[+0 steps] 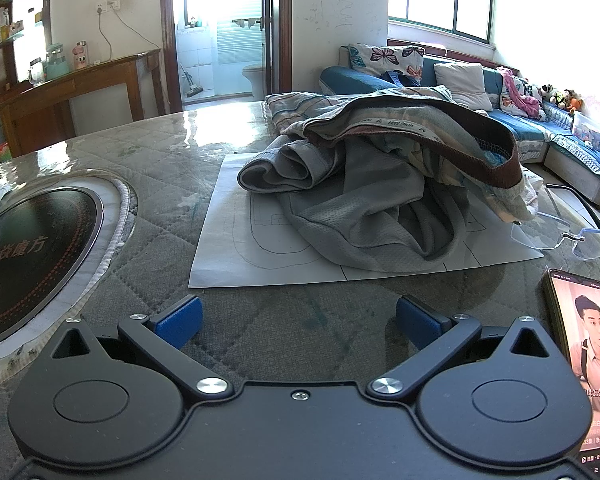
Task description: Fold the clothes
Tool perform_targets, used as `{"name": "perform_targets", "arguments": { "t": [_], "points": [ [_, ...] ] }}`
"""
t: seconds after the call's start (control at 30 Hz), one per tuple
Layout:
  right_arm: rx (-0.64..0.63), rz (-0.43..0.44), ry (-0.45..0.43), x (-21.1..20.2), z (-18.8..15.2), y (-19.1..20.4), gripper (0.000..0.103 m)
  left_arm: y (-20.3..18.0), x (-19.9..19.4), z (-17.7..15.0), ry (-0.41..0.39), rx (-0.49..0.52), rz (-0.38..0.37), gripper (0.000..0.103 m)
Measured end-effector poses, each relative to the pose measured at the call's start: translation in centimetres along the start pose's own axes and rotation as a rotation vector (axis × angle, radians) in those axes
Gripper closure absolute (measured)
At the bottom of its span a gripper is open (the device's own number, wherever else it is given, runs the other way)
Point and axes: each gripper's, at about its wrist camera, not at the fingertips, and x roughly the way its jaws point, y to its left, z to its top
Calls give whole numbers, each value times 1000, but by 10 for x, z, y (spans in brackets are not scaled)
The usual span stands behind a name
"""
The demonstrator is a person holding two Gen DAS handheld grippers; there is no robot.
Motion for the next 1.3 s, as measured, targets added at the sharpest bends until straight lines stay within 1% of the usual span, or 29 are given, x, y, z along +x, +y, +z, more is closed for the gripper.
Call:
{"name": "perform_targets", "arguments": {
  "t": [0.53,0.7,0.87,1.3],
  "points": [
    [6,5,1,0,0,-1,0,0,0,0,0,0,0,0],
    [21,-30,3,6,6,-8,0,0,0,0,0,0,0,0],
    [19,-28,7,14,12,-16,0,-1,0,0,0,0,0,0],
    [22,-29,5,15,12,-16,0,-1,0,0,0,0,0,0]
  ]
}}
